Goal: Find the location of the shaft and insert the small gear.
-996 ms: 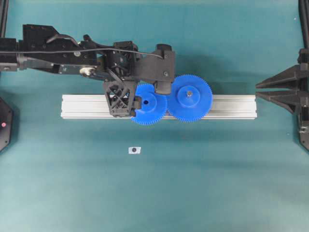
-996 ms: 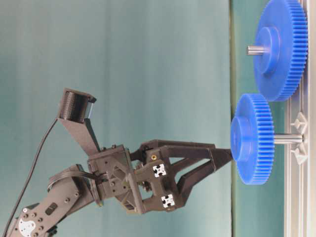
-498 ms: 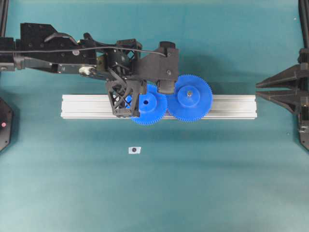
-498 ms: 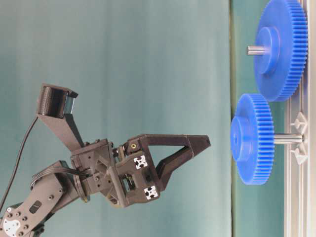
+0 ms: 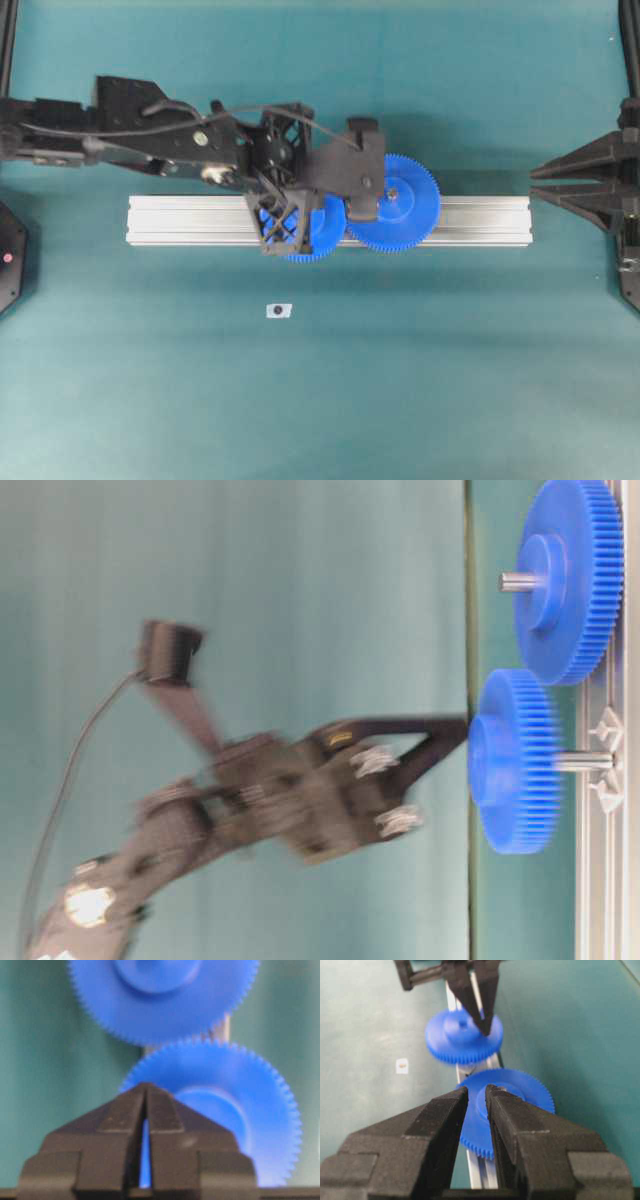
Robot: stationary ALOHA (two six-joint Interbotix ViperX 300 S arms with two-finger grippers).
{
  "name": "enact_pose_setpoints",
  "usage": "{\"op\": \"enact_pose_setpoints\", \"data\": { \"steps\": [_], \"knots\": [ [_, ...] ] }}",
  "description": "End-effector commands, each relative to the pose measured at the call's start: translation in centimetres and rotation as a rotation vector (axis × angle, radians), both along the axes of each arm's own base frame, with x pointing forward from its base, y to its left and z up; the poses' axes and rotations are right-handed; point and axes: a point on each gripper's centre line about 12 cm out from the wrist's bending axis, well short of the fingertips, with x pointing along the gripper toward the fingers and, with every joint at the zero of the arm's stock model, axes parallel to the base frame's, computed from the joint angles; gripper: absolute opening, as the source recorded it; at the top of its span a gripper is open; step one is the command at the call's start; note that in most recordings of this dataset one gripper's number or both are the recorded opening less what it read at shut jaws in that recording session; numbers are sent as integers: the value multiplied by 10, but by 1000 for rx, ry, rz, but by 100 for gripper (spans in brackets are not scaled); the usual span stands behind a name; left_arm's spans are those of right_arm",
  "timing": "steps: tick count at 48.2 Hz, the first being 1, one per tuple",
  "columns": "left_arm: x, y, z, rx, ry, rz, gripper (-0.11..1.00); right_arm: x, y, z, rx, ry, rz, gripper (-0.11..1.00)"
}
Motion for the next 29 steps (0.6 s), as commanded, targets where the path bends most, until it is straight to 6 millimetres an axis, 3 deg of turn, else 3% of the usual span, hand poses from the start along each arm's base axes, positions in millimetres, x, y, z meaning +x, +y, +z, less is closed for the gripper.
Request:
{"op": "enact_pose_setpoints", "data": {
  "steps": [1, 21, 29],
  "knots": [
    [0, -3, 22, 5, -47, -7, -1, 2, -1, 6, 3, -22, -5, 35],
    [-24, -5, 105, 20, -214, -5, -1, 0, -1, 6, 3, -27, -6, 35],
    [-37, -13, 128, 16, -276, -11, -1, 0, -1, 6, 3, -27, -5, 35]
  ]
}}
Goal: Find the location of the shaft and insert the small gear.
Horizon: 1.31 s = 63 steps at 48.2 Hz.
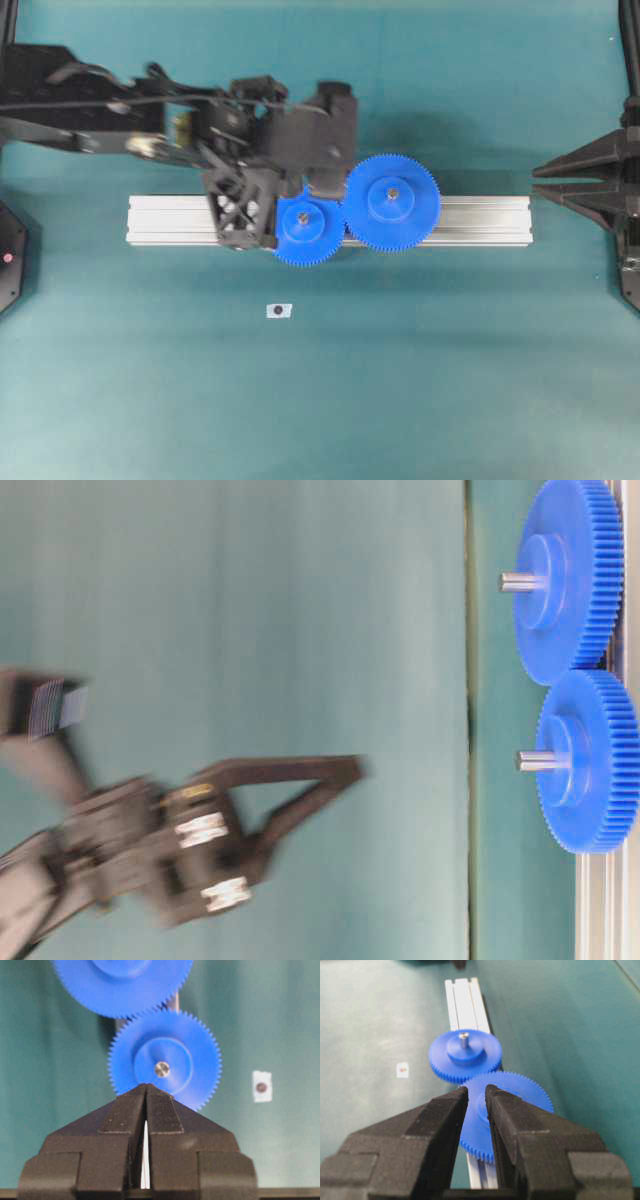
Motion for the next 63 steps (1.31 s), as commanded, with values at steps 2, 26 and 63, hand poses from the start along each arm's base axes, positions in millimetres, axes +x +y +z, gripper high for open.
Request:
{"op": "enact_pose_setpoints", "data": {
  "steps": [2, 26, 63],
  "knots": [
    [-8, -9, 31, -6, -87, -6, -1, 2, -1, 4, 4, -13, -5, 35],
    [-51, -22, 31, -107, -341, 48, -1, 1, -1, 5, 6, -16, -5, 35],
    [-89, -35, 0, -177, -430, 53, -1, 0, 0, -4, 11, 8, -4, 35]
  ]
}}
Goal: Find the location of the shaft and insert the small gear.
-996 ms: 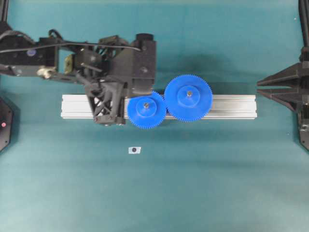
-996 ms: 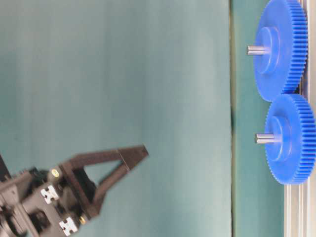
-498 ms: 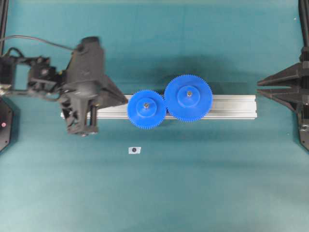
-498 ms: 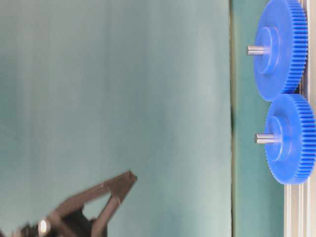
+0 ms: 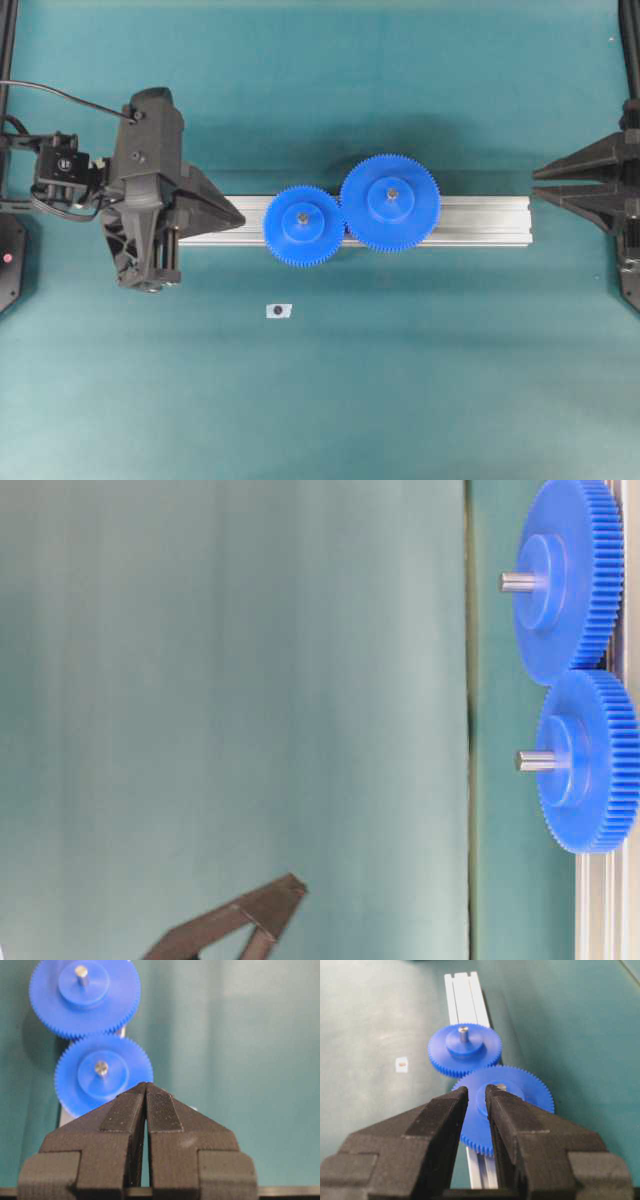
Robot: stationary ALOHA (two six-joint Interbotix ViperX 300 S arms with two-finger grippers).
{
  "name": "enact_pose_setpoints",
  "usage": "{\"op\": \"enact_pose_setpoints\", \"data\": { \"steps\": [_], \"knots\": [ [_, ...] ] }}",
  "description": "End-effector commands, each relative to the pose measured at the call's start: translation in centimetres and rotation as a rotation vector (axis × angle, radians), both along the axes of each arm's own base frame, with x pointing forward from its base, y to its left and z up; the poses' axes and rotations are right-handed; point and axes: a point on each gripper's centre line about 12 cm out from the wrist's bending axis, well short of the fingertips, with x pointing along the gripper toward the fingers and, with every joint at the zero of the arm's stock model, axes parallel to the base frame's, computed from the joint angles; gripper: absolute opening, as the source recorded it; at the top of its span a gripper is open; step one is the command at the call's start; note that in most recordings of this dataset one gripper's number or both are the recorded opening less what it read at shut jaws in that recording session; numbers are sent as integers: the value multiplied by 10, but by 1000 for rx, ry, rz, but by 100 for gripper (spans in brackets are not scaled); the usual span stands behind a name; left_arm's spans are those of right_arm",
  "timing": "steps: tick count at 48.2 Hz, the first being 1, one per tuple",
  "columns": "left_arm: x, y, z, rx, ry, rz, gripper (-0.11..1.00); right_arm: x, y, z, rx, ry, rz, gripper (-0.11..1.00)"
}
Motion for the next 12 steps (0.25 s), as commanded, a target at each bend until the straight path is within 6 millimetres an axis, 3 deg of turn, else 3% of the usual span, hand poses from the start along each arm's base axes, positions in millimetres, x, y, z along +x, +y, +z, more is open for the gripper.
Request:
{"op": "enact_pose_setpoints", "data": {
  "steps": [1, 12],
  "knots": [
    [0, -1, 8, -1, -29, -4, -1, 1, -1, 3, 11, -9, -6, 35],
    [0, -1, 9, -4, -31, -3, -1, -3, 0, 1, 39, -26, -12, 35]
  ]
}}
